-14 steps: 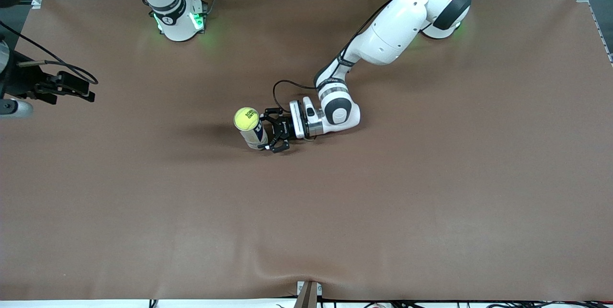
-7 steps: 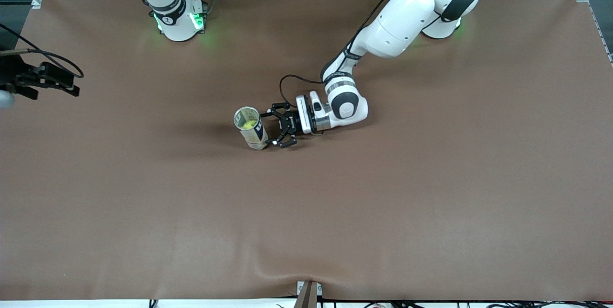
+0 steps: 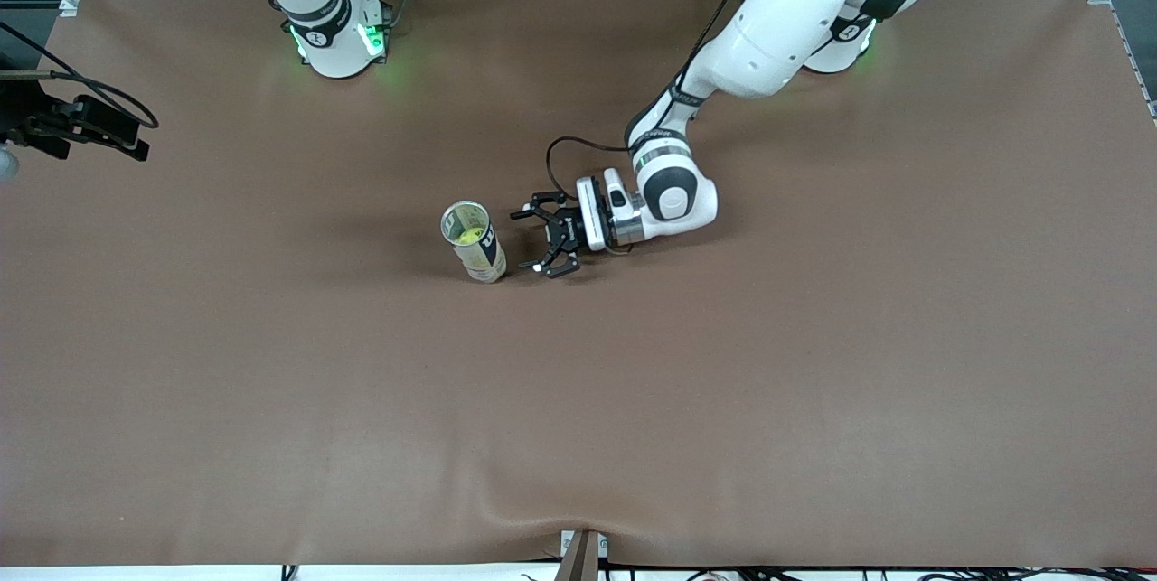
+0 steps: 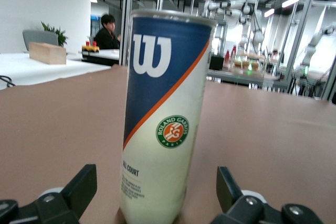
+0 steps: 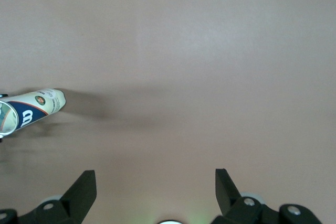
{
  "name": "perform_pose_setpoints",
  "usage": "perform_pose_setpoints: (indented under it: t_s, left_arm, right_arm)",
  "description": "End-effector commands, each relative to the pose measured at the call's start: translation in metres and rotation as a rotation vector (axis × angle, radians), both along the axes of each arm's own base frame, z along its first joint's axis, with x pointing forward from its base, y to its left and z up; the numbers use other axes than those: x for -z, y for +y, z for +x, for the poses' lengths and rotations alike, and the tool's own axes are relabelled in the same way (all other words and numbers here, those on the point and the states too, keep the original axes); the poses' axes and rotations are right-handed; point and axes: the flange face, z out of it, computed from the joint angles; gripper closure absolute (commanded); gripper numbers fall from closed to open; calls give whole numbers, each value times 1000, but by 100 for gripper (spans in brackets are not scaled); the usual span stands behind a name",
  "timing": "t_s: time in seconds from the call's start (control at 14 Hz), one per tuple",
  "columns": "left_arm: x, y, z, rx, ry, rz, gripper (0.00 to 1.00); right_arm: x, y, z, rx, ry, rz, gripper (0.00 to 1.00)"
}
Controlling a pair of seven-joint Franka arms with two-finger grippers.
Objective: Insert tennis ball vertically with right arm
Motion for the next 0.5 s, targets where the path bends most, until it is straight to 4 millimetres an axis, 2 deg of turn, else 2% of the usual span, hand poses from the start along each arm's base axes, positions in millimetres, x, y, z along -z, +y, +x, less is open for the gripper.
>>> perform_pose_setpoints:
  t_s: [0.0, 0.14, 0.21, 0.43]
  left_arm:
    - [-46, 28, -3, 19, 9, 103, 0]
    - [-65, 43, 1, 39, 30, 163, 0]
    - [-69, 52, 6, 55, 34, 181, 0]
    - [-77, 87, 31, 91, 9, 242, 0]
  right_arm:
    - [-7, -4, -7, -27, -22, 4, 0]
    - [-4, -1, -7, 157, 2, 17, 0]
    - [-2, 2, -6, 180, 12, 36, 0]
    - [-6, 3, -7, 87, -8, 38, 0]
